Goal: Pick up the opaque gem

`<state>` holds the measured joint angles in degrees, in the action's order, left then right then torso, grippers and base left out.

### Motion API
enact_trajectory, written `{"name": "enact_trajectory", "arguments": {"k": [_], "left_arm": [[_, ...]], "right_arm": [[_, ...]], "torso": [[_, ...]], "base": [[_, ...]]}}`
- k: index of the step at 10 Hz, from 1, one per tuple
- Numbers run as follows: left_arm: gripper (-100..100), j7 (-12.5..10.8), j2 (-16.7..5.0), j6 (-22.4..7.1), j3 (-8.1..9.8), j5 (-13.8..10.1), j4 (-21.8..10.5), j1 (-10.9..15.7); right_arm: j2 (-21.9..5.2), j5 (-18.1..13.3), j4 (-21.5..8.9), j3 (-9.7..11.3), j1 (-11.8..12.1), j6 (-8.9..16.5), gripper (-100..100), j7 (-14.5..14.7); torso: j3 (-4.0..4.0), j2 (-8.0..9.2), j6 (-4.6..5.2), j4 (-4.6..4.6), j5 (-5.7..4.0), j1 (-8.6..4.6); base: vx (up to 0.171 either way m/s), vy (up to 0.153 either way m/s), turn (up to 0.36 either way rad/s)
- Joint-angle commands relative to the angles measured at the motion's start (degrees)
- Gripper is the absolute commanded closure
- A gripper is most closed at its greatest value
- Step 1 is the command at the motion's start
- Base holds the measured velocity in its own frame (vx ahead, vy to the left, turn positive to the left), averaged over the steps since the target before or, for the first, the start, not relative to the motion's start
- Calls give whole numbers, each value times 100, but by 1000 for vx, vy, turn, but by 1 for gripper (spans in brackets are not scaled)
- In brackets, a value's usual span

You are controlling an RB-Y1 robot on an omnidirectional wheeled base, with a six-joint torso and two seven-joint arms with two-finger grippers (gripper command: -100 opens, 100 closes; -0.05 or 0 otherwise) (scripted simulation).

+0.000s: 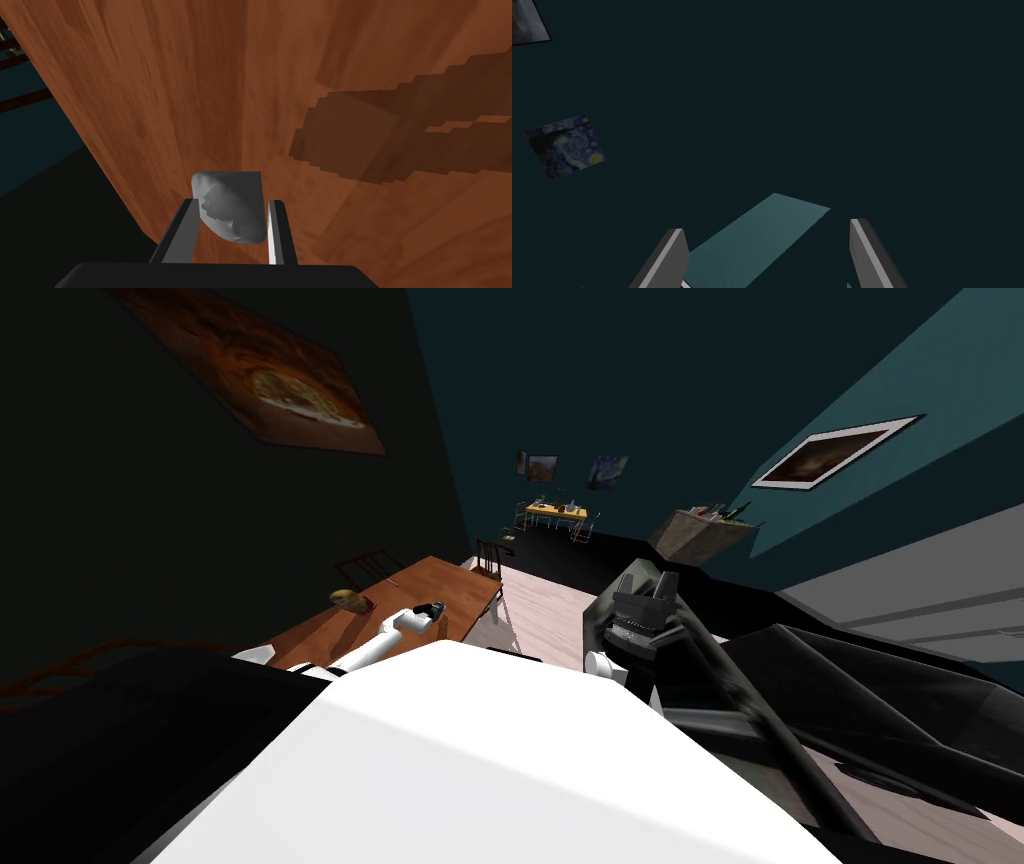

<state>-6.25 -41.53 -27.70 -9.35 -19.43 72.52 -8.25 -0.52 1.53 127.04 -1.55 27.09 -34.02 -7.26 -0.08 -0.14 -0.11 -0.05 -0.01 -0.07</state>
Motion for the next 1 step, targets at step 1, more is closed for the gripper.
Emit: {"name": "enact_trajectory", "arguments": {"k": [1], "left_arm": [[0, 0, 0, 0, 0, 0, 0, 0]], "right_arm": [[0, 0, 0, 0, 0, 0, 0, 0]], "torso": [[0, 0, 0, 0, 0, 0]], "base": [[0, 0, 0]]}}
